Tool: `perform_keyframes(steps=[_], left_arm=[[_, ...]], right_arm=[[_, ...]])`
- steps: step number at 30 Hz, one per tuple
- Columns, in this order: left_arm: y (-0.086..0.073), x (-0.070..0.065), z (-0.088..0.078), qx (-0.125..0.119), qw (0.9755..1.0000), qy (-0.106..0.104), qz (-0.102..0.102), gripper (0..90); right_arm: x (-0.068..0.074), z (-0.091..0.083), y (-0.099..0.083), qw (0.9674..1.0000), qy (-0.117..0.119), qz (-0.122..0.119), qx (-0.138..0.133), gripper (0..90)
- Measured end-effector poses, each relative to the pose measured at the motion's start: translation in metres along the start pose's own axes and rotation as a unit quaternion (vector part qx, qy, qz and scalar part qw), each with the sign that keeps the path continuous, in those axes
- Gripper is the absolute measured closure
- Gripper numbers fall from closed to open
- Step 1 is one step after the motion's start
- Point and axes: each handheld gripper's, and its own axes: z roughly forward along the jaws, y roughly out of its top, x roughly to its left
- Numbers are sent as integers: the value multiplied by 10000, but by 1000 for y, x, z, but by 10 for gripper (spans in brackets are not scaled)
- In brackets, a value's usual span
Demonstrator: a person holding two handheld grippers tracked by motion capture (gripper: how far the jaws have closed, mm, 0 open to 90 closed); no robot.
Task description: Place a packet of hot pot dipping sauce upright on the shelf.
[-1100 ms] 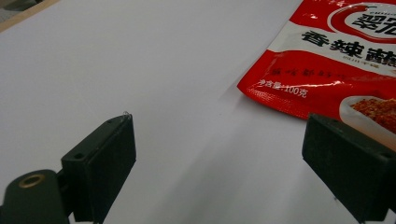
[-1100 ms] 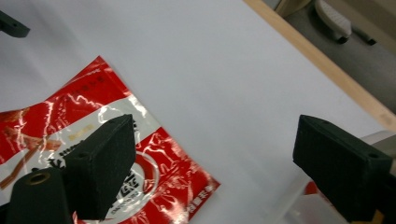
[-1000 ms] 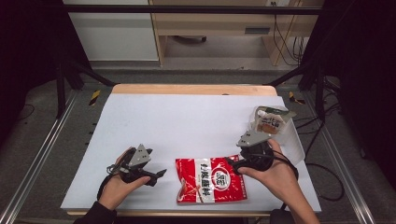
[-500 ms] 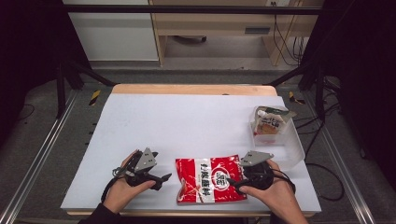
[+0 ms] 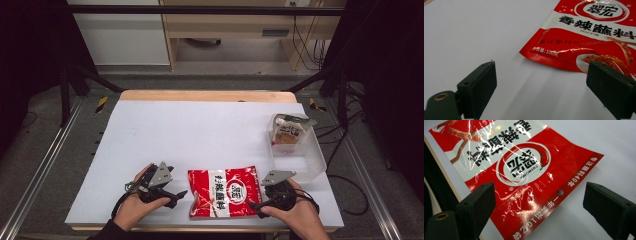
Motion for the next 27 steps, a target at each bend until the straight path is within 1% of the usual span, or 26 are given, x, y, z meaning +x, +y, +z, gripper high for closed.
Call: perform_keyframes(steps=[4,6,7,11,12,13,14,17,18,20,21,24,27], left_arm=[[1,-4,2,12,10000,-57,51,94],[1,-4,2,21,9999,-68,72,94],[1,-5,2,17,9999,-78,70,95],[1,-4,2,16,9999,-86,58,95],[1,-4,2,21,9999,-84,60,94],[1,-4,3,20,9999,-85,59,94],[1,-4,2,17,9999,-87,61,94],[1,-4,2,12,9999,-99,55,94],[1,-4,2,12,9999,-101,54,94],[1,-4,2,7,9999,-110,55,94],[1,-4,2,7,9999,-107,56,94],[1,-4,2,3,9999,-113,46,94],[1,-4,2,-6,10000,-93,24,94]], right_arm=[[0,2,1,9998,117,-34,131,98],[0,2,0,9996,162,-98,221,99],[-1,2,-1,9995,166,-82,255,100],[-5,2,-4,9984,322,-95,457,111],[-5,3,-4,9981,329,-71,506,114],[-6,3,-4,9976,377,7,584,114],[-7,4,-5,9975,395,-46,588,116],[-10,5,-5,9969,462,-5,641,122],[-10,6,-5,9961,506,35,725,123],[-11,7,-5,9950,585,103,803,125],[-11,8,-5,9949,602,79,810,126],[-11,12,-4,9929,722,90,937,131],[-12,15,-3,9917,767,87,1030,135]])
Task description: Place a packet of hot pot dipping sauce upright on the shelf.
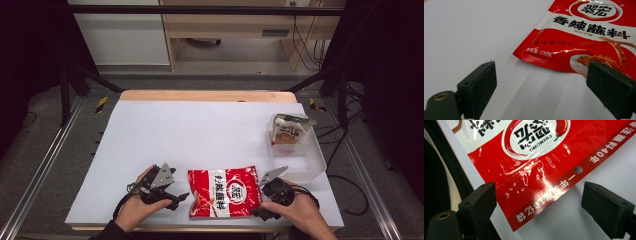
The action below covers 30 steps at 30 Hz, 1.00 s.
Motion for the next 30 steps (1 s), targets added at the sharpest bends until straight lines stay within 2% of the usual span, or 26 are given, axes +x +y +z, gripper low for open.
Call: perform_keyframes(steps=[9,13,17,21,26,30], left_arm=[[0,1,-1,-6,10000,5,18,94],[0,1,-1,-6,10000,18,15,94],[0,2,-1,7,10000,22,19,94],[0,2,-1,17,10000,28,22,95],[-1,3,-2,13,10000,31,8,95],[-1,4,-2,13,10000,38,4,96]], right_arm=[[0,4,2,9999,112,-73,106,153],[3,2,6,9999,127,-59,-75,163],[6,-1,12,9992,90,-110,-384,180],[7,-4,19,9986,13,-133,-517,199],[9,-5,26,9985,-38,-147,-519,227],[9,-4,27,9986,-85,-172,-499,287]])
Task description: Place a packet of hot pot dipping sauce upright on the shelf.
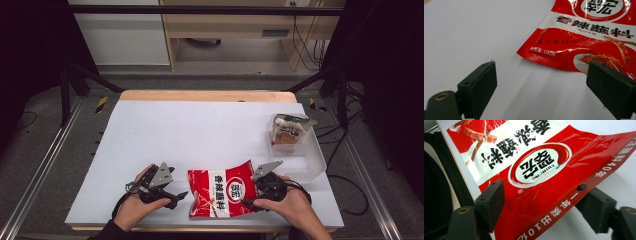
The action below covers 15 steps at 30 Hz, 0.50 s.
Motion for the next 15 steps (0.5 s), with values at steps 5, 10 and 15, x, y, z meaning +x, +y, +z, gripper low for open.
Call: perform_keyframes(steps=[5,10,15], left_arm=[[0,0,0,11,10000,13,6,96],[0,0,0,7,10000,11,-8,97],[0,1,-1,0,10000,17,-17,98]], right_arm=[[0,-2,3,9999,-147,-20,-85,426],[1,-5,10,9996,-235,-109,-143,592],[1,-5,16,9996,-240,-120,-106,735]])
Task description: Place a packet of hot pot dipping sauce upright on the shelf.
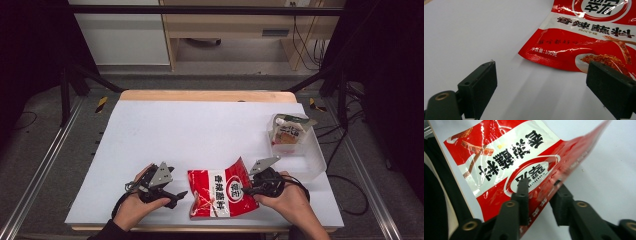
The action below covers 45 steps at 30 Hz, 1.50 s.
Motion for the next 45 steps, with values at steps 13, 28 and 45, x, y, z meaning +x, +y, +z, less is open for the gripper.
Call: perform_keyframes(steps=[13,28,45], left_arm=[[1,8,-5,-77,9999,39,-92,102],[22,30,-16,-50,9999,142,-16,113],[51,51,-15,-93,9997,202,100,147]], right_arm=[[-2,-7,29,9991,-329,-98,-247,900],[-2,-4,90,9951,-505,-804,-272,900],[3,2,124,9895,-516,-1240,-527,900]])
